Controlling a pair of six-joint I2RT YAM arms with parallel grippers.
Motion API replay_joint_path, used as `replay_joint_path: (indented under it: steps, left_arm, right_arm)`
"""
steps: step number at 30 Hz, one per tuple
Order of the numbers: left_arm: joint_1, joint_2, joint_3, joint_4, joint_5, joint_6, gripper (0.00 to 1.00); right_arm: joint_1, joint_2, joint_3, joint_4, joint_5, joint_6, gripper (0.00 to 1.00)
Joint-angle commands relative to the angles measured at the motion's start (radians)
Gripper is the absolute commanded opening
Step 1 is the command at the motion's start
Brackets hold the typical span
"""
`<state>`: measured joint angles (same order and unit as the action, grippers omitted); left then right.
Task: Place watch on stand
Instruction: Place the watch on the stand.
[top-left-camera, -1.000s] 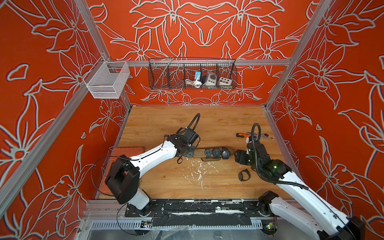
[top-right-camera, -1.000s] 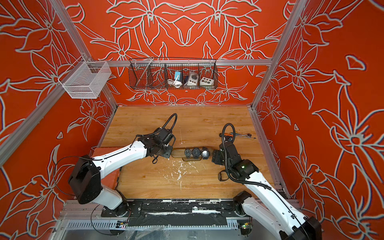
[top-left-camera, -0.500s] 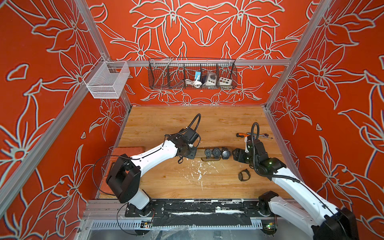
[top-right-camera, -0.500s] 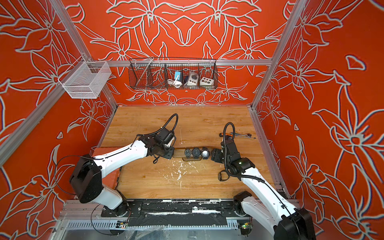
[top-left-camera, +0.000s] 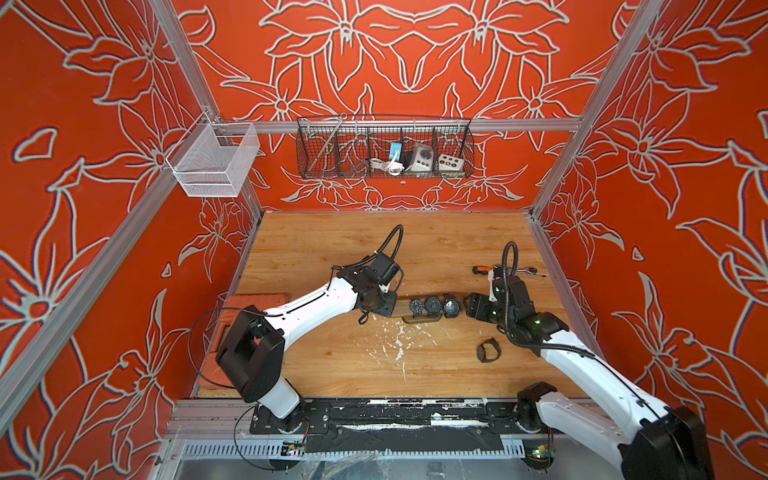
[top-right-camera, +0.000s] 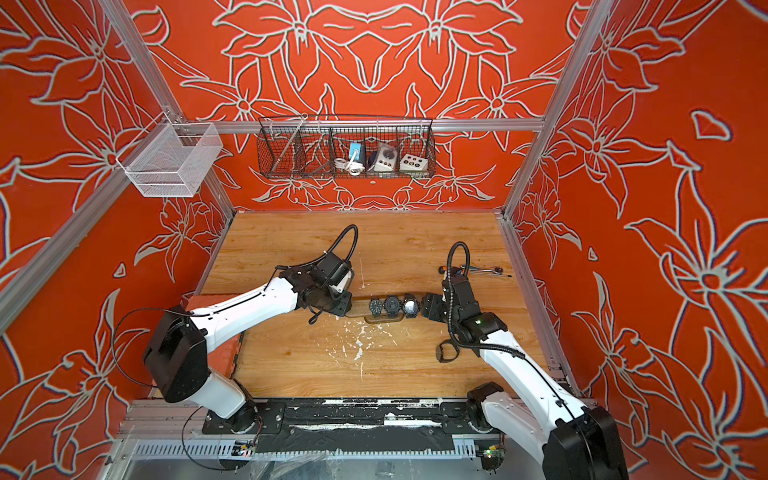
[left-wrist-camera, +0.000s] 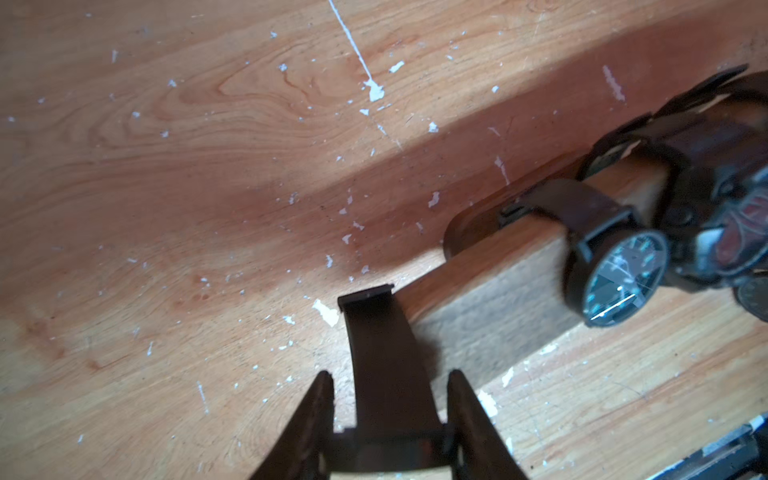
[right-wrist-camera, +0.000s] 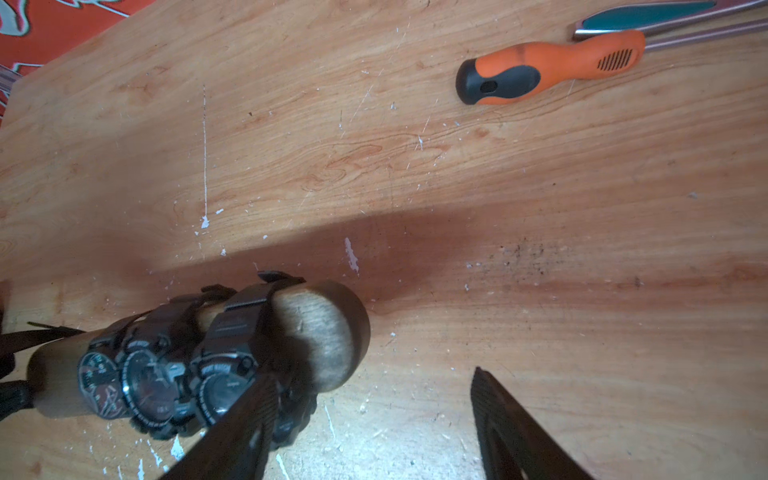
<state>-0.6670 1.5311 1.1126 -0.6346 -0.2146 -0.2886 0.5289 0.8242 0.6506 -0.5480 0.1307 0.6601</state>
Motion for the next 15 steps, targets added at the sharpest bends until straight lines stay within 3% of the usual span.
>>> replay_joint_path:
  steps: [1,15]
  left_arm:
    - [0.006,0.010,0.021,-0.015,0.047,-0.003,0.33]
    - [0.006,0.022,0.038,-0.017,0.189,-0.024,0.34]
  right_arm:
    - [-0.021,0.009,-0.025,0.027,-0.065,-0.013,0.74]
    - [-0.128,0.104,-0.070,0.200,-0.157,-0.057,0.76]
